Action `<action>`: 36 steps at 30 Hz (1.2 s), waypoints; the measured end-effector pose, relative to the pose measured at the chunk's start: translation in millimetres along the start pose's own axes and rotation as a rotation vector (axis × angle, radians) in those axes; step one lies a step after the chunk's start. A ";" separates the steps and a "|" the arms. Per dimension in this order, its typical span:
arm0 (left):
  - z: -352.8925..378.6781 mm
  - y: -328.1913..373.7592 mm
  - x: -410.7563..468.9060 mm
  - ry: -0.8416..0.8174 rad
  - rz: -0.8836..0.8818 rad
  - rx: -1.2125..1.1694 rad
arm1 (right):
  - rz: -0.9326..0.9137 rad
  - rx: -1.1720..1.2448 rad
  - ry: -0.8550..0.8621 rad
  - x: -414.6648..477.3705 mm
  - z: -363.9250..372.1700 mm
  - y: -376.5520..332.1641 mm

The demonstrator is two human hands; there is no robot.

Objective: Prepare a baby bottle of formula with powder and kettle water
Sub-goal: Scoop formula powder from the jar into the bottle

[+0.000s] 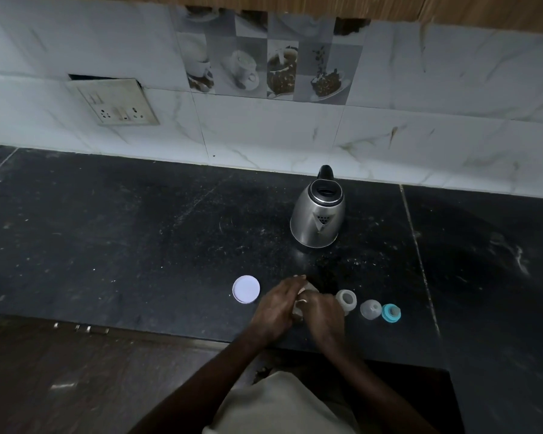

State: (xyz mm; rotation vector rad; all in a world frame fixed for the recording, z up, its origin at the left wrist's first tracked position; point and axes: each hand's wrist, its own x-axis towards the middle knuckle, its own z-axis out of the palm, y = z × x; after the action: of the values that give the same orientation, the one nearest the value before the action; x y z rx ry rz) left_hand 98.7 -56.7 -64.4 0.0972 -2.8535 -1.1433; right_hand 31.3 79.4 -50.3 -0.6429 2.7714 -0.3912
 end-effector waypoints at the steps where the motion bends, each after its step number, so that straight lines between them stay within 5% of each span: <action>1: 0.1 -1.7 0.4 0.002 -0.018 -0.008 | 0.051 0.088 0.042 -2.1 0.0 1.7; 8: 0.3 -6.3 -0.2 0.013 -0.092 -0.049 | 0.379 0.798 0.164 -23.3 -33.7 5.9; 22: 6.7 -14.8 -1.9 0.066 -0.248 -0.173 | 0.456 0.920 0.165 -38.4 -42.0 8.3; 31: 0.6 -16.9 -2.1 0.183 -0.317 -0.326 | 0.720 1.386 0.042 -34.6 -55.3 12.5; 36: -4.2 -21.7 1.7 0.179 -0.359 -0.324 | 0.706 1.424 0.115 -42.0 -73.9 33.5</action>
State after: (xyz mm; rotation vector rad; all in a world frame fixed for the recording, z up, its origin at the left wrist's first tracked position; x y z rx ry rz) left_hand 98.1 -75.4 -76.3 0.6766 -2.5187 -1.5522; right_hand 31.2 142.4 15.8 0.6623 1.8155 -1.8559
